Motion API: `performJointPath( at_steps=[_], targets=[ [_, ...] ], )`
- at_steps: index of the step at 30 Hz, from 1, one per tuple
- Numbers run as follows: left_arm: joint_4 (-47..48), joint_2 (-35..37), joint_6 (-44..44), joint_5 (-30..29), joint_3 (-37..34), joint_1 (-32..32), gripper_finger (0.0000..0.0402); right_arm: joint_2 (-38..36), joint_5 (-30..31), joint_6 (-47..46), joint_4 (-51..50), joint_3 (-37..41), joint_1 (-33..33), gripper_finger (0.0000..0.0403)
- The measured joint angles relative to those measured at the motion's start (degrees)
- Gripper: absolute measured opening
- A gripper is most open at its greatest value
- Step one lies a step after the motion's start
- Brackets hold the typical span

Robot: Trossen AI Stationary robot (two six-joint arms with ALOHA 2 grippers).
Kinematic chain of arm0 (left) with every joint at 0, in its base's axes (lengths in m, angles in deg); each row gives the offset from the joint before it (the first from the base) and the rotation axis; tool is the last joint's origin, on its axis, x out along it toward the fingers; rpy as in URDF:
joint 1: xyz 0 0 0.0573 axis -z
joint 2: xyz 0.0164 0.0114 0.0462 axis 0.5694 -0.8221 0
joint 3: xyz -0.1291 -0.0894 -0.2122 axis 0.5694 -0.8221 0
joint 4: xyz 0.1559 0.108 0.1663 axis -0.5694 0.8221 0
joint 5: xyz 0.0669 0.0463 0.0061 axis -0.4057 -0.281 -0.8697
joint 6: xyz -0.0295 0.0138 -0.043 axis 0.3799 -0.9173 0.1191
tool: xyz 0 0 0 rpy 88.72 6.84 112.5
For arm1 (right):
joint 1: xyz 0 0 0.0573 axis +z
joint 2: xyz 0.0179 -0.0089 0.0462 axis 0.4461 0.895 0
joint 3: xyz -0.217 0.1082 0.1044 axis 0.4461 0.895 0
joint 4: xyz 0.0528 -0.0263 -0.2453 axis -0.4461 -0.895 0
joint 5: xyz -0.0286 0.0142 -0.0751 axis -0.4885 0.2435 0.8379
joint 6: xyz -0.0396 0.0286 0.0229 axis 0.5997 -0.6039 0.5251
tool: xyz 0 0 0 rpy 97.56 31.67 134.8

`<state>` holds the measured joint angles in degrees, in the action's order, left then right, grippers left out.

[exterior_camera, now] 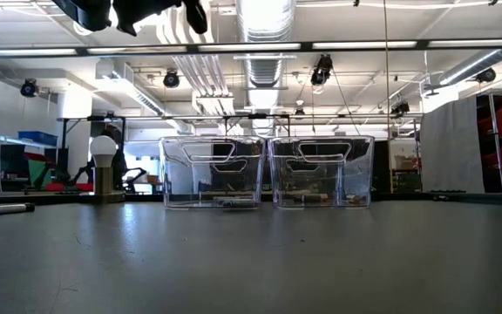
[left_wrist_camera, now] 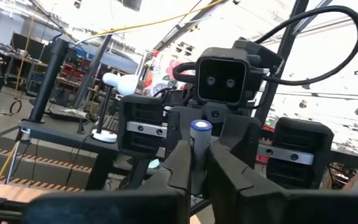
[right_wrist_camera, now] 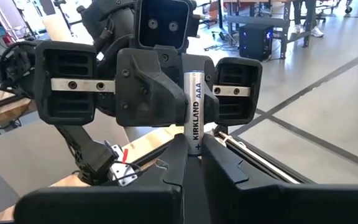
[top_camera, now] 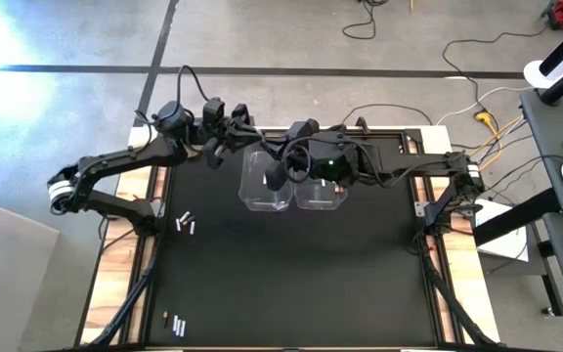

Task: Sort batteries
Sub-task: Put the white battery into the left transparent bin

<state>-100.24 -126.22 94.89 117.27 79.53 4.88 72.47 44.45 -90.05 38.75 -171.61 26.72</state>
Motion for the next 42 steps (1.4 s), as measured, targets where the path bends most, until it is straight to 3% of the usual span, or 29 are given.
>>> performJointPath(
  at_steps=[6,13,18,21,24,31,42],
  targets=[
    [3.7,0.0,-1.7,-0.3,0.0,-0.2,0.0006,-0.3,2.5,-1.8,-3.0,0.0,0.0,0.0076],
    [27.5,-1.7,-14.2,-0.3,4.4,-0.6,0.0003,-1.2,3.2,-4.7,-19.0,-5.1,-0.1,0.0167],
    [46.7,-5.6,-27.4,-8.2,10.2,-0.6,0.0002,-1.3,3.3,-12.0,-37.6,-10.2,-0.5,0.0211],
    [60.2,-9.9,-36.4,-16.6,12.9,-0.2,0.0003,-1.6,3.1,-16.9,-44.1,-12.1,-0.4,0.0228],
    [67.6,-14.7,-41.9,-22.2,14.9,0.2,0.0003,-2.0,3.1,-18.9,-47.5,-12.9,-0.4,0.0241],
    [71.8,-25.1,-43.9,-29.0,16.8,2.2,0.0004,-1.9,3.0,-21.9,-48.8,-12.6,-1.4,0.0260],
    [71.9,-32.4,-44.4,-37.5,19.5,4.2,0.0005,-1.9,2.9,-22.4,-51.8,-12.5,-2.4,0.0265]
  ],
)
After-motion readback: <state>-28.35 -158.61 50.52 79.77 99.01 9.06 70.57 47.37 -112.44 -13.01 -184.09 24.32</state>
